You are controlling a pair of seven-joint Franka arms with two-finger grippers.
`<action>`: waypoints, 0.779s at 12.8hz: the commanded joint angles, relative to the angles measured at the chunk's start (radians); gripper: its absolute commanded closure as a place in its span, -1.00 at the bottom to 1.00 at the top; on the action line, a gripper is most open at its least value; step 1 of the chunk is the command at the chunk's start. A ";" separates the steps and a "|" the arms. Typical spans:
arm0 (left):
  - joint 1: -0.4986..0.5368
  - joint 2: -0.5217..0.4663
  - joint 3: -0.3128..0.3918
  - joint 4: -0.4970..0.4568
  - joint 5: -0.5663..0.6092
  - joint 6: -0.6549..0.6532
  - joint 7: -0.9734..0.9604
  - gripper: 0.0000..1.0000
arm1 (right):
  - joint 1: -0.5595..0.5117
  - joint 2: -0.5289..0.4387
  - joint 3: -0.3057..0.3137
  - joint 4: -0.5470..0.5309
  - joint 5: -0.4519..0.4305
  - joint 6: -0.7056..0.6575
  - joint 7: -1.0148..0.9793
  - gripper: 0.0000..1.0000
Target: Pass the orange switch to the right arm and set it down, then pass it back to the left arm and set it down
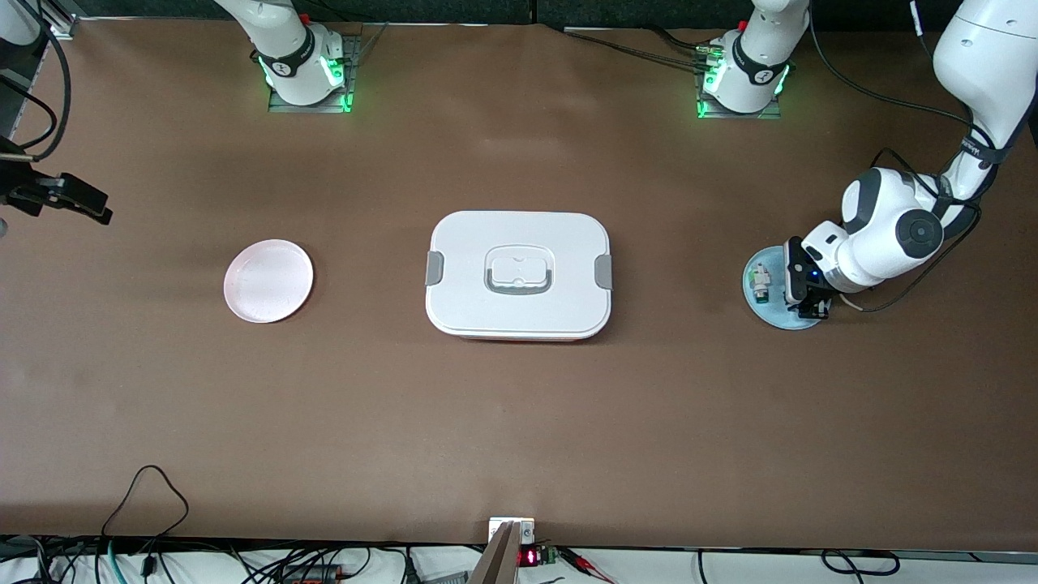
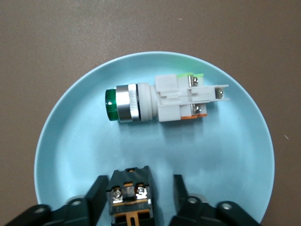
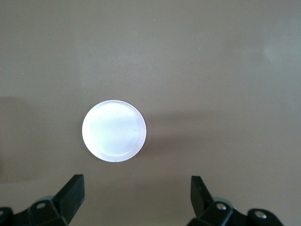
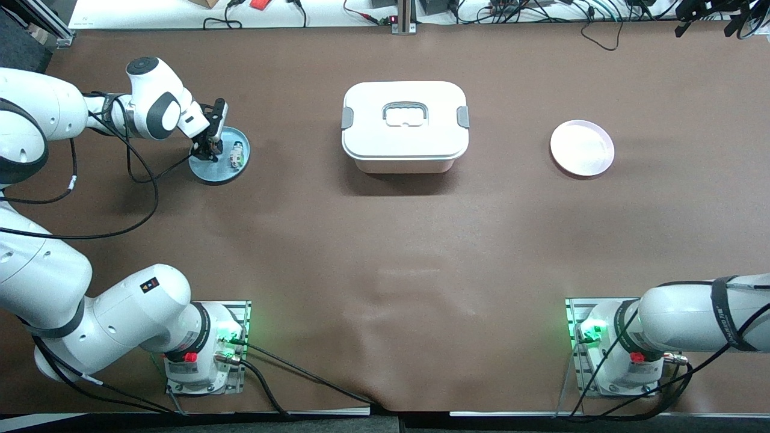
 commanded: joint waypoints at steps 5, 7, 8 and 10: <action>0.012 -0.098 -0.062 0.108 0.016 -0.216 -0.178 -1.00 | 0.001 0.008 0.018 0.038 0.019 -0.019 -0.014 -1.00; 0.014 -0.115 -0.080 0.175 -0.016 -0.314 -0.230 -1.00 | -0.004 0.010 0.013 0.056 0.022 -0.035 -0.012 -1.00; 0.014 -0.130 -0.090 0.212 -0.057 -0.386 -0.279 -1.00 | 0.000 0.010 0.014 0.056 0.022 -0.035 -0.012 -1.00; 0.012 -0.164 -0.102 0.278 -0.146 -0.531 -0.378 -1.00 | 0.000 0.011 0.016 0.056 0.020 -0.044 -0.018 -1.00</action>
